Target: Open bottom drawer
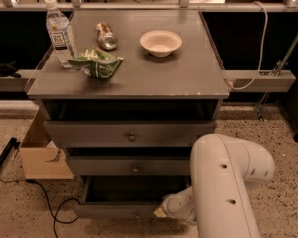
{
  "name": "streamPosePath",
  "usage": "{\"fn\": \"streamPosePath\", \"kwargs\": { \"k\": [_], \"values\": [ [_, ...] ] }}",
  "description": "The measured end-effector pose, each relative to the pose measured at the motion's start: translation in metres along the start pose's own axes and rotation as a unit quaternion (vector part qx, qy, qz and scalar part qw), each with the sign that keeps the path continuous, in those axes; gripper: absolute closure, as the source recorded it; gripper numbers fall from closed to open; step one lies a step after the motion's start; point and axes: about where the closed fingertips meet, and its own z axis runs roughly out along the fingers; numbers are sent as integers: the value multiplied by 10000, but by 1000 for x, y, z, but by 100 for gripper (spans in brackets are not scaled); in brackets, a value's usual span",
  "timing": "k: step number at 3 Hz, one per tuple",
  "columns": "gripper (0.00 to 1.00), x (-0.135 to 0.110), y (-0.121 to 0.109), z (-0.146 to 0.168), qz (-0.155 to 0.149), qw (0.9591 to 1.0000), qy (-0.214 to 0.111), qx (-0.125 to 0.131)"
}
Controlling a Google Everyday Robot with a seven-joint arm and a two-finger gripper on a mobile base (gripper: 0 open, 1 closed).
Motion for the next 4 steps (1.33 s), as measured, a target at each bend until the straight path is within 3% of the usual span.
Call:
{"fn": "streamPosePath", "kwargs": {
  "k": [2,3,4],
  "values": [
    [100,8,15,-3,56,10000,15,-72],
    [83,6,15,-5,56,10000,15,-72],
    [61,6,15,-5,56,10000,15,-72]
  ]
}}
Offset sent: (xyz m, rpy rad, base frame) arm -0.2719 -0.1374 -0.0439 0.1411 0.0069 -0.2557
